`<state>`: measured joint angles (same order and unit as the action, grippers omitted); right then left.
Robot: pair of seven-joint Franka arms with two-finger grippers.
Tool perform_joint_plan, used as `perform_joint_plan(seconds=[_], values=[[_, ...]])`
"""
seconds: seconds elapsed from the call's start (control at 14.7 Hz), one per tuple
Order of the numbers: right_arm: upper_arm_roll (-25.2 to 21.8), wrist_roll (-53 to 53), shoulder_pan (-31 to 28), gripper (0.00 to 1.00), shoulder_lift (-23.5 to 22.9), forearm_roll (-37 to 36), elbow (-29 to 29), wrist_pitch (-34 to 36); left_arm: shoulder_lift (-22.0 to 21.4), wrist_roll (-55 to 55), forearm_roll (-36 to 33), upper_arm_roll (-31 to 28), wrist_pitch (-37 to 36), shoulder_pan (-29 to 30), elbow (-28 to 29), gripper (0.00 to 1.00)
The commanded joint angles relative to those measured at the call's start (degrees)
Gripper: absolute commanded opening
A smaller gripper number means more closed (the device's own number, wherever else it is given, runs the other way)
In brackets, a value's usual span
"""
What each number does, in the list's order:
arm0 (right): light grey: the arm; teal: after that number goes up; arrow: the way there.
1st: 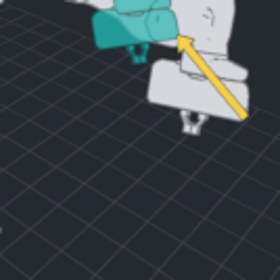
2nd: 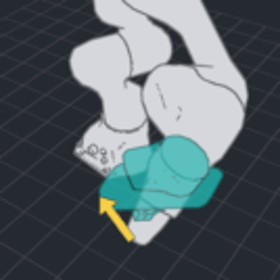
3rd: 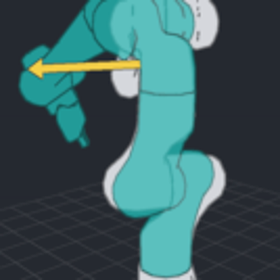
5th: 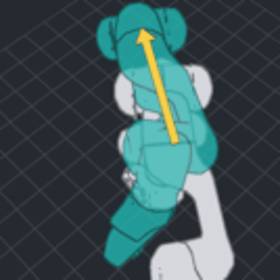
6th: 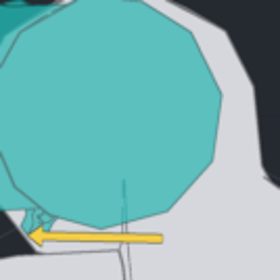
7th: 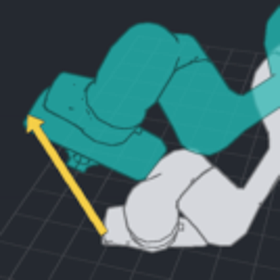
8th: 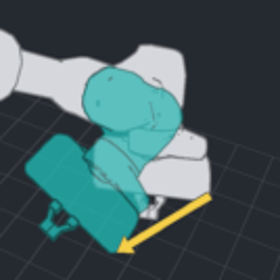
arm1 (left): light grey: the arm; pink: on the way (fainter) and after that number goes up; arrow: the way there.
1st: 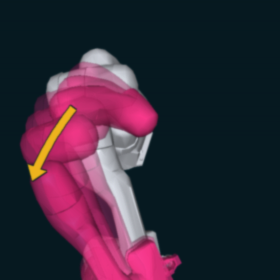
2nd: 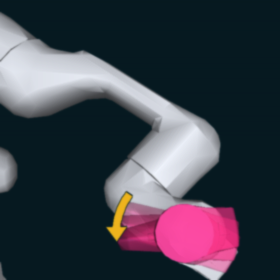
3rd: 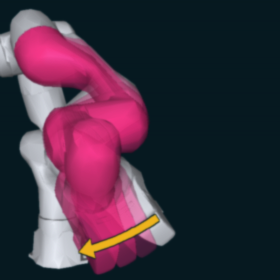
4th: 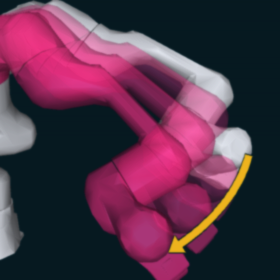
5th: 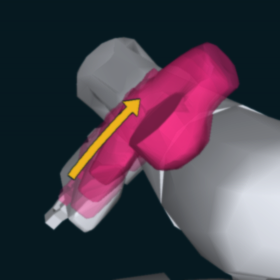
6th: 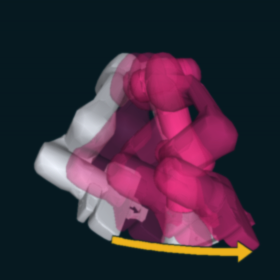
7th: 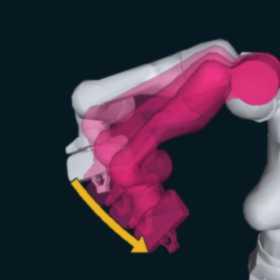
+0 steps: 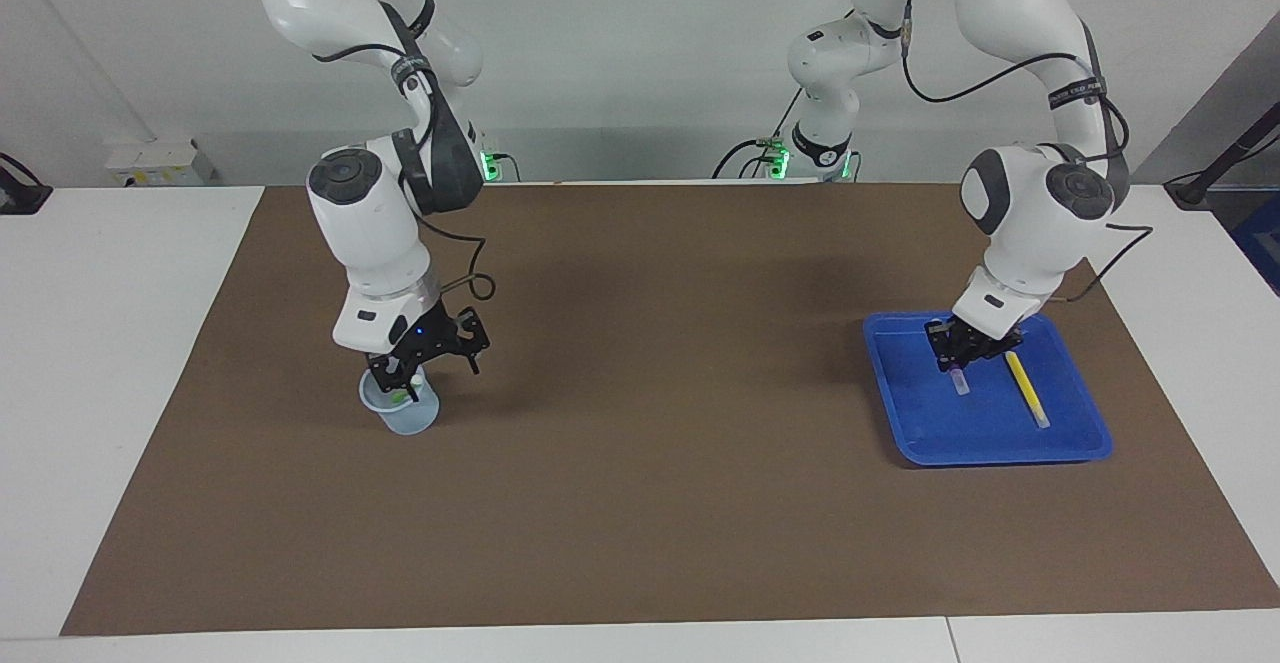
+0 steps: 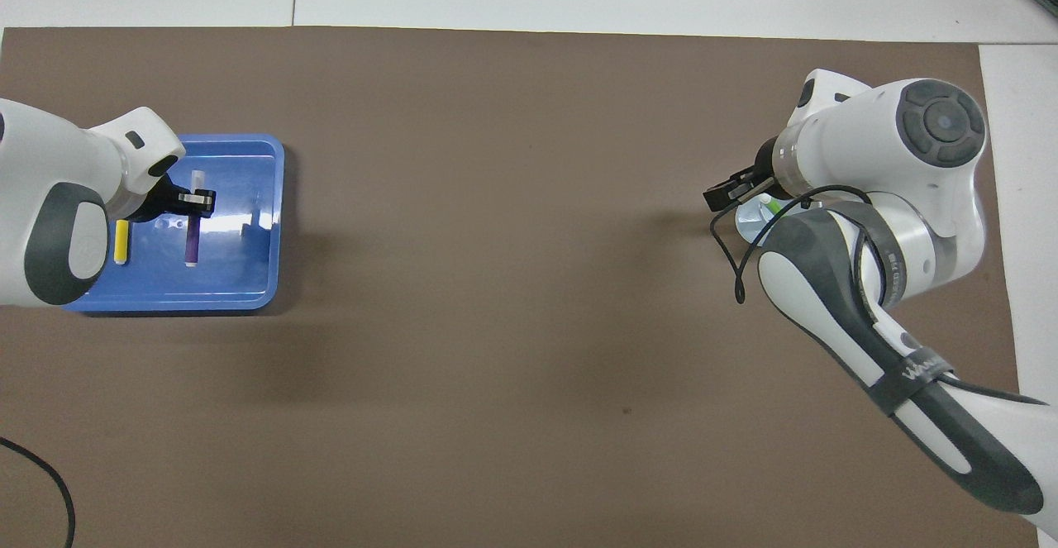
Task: Right arm passes pens to left for tray arrangement
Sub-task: 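Lower the purple pen into the tray while the right gripper returns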
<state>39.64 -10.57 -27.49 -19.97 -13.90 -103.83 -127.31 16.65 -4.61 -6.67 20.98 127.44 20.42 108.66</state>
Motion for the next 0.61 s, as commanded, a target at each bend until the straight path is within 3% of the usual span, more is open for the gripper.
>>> perform_joint_plan(seconds=[0.0,0.27,0.55], values=[[0.7,-2.8,-2.6,0.84,-1.0,-1.5,-0.3,-1.3,3.7,-2.7,-2.0,0.4,0.0,2.1,-4.0,0.00],[0.7,-3.2,-2.9,0.79,-1.0,-1.7,-0.9,-1.5,5.8,-2.5,-2.3,0.4,4.0,2.6,-3.7,0.00],[0.7,-3.3,-3.1,0.64,-1.1,-2.5,-1.6,-2.8,5.8,-2.4,-2.3,0.5,3.3,2.6,-3.5,0.00]])
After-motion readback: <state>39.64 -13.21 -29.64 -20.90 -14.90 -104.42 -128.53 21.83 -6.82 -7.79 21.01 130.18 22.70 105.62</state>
